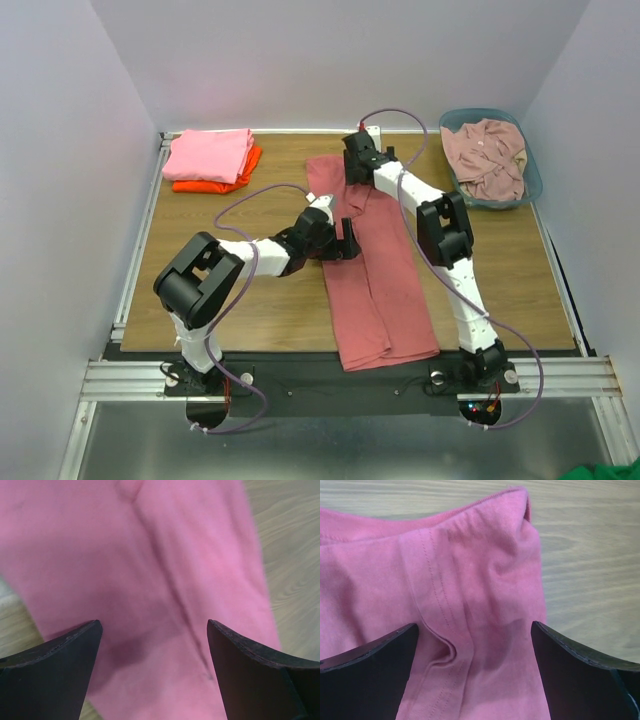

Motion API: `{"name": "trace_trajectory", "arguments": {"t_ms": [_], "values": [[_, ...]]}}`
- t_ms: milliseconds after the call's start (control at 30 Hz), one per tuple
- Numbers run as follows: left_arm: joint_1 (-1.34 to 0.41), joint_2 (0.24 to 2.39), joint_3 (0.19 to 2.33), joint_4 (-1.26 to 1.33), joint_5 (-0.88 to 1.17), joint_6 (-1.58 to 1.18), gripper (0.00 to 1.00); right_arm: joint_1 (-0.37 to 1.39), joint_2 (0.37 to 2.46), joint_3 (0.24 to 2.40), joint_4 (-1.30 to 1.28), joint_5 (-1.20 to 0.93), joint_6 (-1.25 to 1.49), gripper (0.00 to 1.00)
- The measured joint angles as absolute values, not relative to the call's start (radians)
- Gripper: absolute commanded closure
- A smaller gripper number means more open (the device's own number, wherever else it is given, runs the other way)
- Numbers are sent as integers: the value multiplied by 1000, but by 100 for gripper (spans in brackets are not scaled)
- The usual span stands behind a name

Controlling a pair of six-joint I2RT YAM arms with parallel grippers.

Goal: Fold and stack the t-shirts
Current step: Fold the tshirt

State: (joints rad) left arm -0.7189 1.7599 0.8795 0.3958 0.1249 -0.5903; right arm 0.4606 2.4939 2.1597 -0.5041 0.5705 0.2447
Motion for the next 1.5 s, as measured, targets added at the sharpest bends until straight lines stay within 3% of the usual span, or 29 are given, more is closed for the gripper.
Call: {"name": "trace_trajectory", "arguments": {"t_ms": [567,733,1033,1267,1500], "values": [[-720,1779,891,400,85,-604,2,295,2145,1760,-514,658,256,0],[-720,1773,884,398,86,-604,2,241,2078,1701,-517,552,284,0],[-720,1755,868,391,86,-606,2,329,2089,1803,-497,359,295,0],[-720,1755,868,391,85,-609,2,454,2183,1868,-472,449,286,0],[-720,1755,868,391,81,-611,2,441,2182,1683,-477,637,296,0]]}}
